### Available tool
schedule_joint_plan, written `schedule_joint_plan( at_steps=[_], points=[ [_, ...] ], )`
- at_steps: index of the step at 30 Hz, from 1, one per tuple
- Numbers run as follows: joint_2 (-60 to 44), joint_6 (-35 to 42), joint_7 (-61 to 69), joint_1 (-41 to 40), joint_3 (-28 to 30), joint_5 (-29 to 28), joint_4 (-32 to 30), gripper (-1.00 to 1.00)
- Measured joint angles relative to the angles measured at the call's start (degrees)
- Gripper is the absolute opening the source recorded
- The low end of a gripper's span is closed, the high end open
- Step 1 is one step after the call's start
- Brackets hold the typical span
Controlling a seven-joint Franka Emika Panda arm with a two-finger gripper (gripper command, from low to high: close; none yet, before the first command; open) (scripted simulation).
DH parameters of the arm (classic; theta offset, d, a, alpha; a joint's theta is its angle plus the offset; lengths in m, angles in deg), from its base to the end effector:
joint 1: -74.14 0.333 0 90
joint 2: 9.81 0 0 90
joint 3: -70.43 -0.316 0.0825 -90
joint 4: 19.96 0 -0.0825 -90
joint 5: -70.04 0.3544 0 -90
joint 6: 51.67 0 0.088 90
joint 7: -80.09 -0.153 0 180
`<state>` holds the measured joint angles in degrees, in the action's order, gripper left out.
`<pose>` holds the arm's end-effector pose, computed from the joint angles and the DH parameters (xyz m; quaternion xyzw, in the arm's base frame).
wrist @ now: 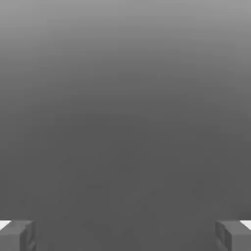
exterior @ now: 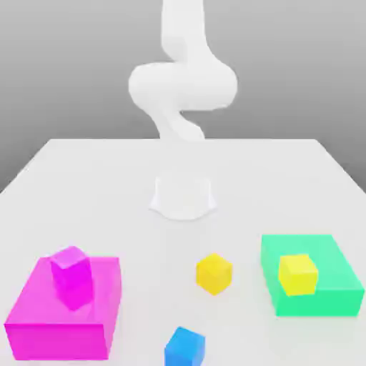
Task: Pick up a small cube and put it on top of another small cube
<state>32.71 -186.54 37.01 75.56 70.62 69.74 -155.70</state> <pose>0.3731 0.0074 0.6283 -0.8734 0.3328 -0.3297 0.1330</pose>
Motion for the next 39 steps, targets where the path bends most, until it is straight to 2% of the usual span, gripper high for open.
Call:
schedule_joint_plan(
  at_steps=[12, 17, 20, 25, 26, 33, 39],
  points=[
    [-19.8, -17.8, 16.9, 8.3, 2.3, -1.4, -22.9, 0.00],
    [-31.7, -27.8, 25.9, 12.2, 3.2, -1.3, -33.4, 0.00],
    [-42.2, -36.0, 29.3, 12.9, 2.4, 0.1, -35.0, 0.00],
    [-53.2, -45.1, 30.5, 11.0, 0.1, 1.2, -33.6, 0.00],
    [-54.6, -46.3, 30.5, 10.8, -0.1, 1.2, -33.3, -1.00],
    [-54.6, -46.2, 30.3, 10.7, -0.2, 0.9, -33.3, -1.00],
    [-43.5, -37.1, 29.6, 11.0, 0.4, 0.0, -35.2, -1.00]
  ],
)
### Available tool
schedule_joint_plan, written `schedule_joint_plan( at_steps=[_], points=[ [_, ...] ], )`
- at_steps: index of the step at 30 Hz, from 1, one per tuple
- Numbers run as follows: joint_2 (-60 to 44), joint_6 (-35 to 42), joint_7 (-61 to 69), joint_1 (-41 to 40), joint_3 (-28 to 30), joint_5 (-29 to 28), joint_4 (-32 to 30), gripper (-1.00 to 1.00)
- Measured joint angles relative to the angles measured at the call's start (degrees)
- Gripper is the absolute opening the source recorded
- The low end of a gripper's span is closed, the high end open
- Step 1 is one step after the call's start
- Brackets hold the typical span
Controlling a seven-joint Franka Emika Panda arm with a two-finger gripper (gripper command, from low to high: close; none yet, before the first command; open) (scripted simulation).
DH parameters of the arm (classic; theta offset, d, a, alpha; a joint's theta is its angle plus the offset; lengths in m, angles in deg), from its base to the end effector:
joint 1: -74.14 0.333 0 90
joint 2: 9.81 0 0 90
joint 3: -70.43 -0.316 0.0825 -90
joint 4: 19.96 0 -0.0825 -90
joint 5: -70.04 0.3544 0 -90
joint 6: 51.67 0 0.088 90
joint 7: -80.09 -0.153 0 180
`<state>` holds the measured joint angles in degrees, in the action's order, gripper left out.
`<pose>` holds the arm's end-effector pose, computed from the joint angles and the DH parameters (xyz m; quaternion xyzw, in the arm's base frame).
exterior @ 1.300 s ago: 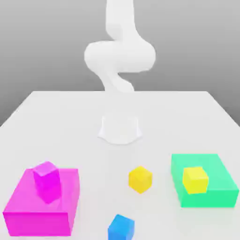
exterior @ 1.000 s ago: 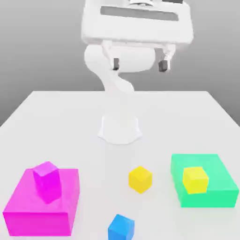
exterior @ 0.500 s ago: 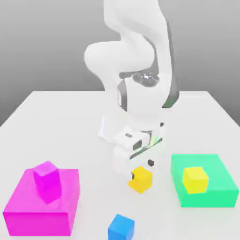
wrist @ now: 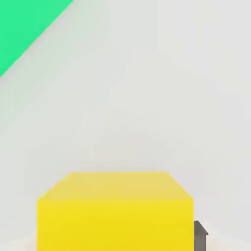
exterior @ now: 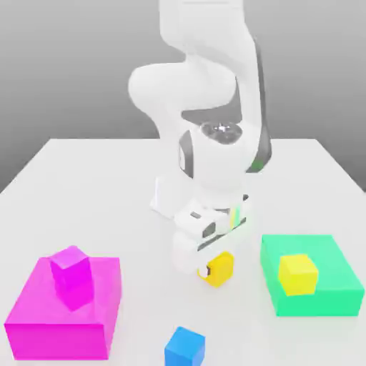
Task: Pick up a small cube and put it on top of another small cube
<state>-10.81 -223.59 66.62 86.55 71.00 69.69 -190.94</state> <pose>0.3004 0.0633 0.1550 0.9999 -0.0112 -0.0004 0.0006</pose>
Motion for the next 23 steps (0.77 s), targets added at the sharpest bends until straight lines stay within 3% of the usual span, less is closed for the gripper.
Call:
schedule_joint_plan(
  at_steps=[4, 14, 18, 19, 23],
  points=[
    [6.8, 7.4, -0.1, 0.8, -0.4, 0.3, 0.6, -1.00],
    [10.4, 30.8, -2.7, 8.0, -6.9, 2.2, 20.4, -1.00],
    [4.4, 25.5, -3.8, 8.6, -7.6, 1.2, 21.1, -1.00],
    [2.6, 23.4, -4.1, 8.6, -7.5, 0.8, 20.8, 1.00],
    [2.6, 23.4, -4.1, 8.6, -7.5, 0.8, 20.8, 1.00]
  ],
)
